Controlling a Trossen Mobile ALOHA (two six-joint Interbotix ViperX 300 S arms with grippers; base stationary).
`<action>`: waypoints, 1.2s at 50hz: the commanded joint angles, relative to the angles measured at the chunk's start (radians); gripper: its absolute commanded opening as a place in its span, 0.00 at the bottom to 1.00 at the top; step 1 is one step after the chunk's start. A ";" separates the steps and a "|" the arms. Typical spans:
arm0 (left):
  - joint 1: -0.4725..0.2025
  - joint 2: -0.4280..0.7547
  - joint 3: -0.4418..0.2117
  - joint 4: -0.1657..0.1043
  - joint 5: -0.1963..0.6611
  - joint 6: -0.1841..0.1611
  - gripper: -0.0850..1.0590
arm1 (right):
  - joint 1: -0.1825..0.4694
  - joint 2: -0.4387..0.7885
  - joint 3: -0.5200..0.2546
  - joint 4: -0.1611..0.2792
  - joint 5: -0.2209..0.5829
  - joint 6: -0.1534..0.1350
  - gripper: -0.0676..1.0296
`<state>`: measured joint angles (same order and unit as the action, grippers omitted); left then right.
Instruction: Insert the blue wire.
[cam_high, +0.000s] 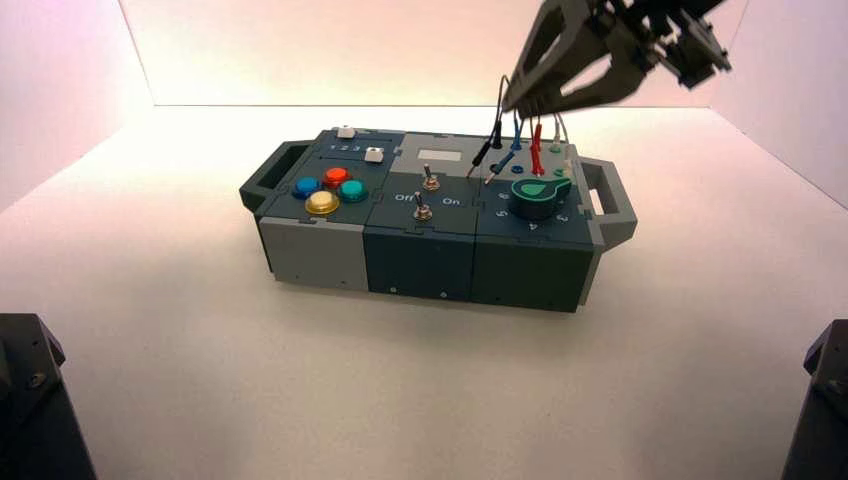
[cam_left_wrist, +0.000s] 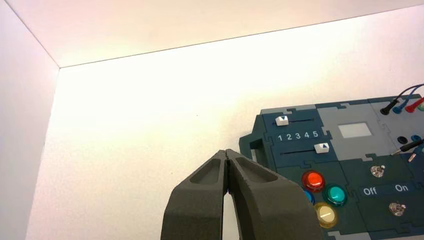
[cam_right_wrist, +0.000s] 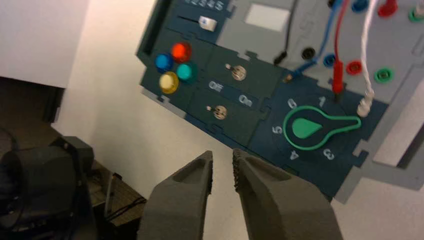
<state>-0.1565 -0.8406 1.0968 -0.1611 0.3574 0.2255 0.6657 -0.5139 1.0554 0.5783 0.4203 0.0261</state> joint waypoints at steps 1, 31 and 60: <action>-0.002 0.000 -0.037 -0.003 -0.008 -0.002 0.04 | -0.008 0.025 -0.009 0.017 -0.020 0.006 0.37; -0.006 0.000 -0.038 -0.003 -0.008 -0.003 0.04 | -0.009 0.225 -0.035 0.057 -0.150 0.005 0.45; -0.009 0.000 -0.040 -0.006 -0.011 -0.003 0.04 | -0.074 0.250 -0.046 0.052 -0.190 0.000 0.45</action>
<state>-0.1595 -0.8437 1.0968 -0.1641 0.3559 0.2224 0.5998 -0.2608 1.0370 0.6305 0.2439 0.0276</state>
